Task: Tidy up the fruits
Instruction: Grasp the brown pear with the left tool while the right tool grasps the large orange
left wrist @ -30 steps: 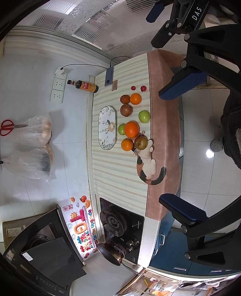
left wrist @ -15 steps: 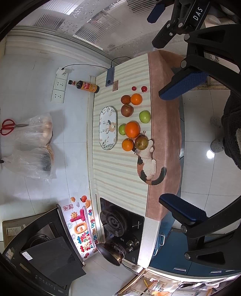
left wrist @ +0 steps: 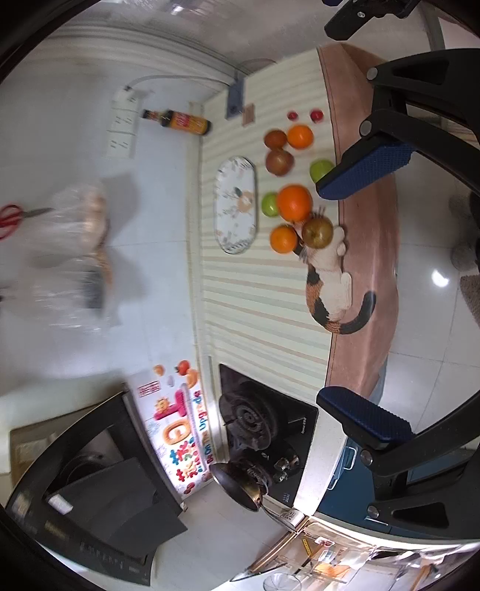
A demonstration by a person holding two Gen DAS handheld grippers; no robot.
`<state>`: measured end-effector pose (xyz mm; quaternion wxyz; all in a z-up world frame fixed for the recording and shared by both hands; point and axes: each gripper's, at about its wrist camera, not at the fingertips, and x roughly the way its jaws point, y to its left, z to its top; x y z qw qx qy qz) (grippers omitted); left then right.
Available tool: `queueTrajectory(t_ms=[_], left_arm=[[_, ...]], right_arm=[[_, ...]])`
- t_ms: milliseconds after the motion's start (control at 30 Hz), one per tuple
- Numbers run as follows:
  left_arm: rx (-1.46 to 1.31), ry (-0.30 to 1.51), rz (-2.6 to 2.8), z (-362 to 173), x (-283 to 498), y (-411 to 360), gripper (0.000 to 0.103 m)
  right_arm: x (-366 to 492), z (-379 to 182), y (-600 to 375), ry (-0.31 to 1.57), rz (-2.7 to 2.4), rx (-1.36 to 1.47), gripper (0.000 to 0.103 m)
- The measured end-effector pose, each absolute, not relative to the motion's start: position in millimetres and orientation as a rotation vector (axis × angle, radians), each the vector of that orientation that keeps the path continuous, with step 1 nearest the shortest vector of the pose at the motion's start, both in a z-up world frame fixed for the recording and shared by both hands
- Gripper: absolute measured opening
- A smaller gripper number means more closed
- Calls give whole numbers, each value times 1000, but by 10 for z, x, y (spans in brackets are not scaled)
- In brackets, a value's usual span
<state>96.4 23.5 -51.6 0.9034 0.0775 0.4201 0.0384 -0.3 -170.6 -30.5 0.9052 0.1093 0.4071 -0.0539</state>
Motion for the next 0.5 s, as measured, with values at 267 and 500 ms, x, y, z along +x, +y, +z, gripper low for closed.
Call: queueTrajectory(t_ms=[267,500], left_arm=[[193,1036,72,-1217,1697,306,103],[194,1186,133,-1810,2361,301,103]], right_arm=[[834,-1137,-1632,1020,-57,359,103],[1924,-2153,-1701,1217,35,525,103]])
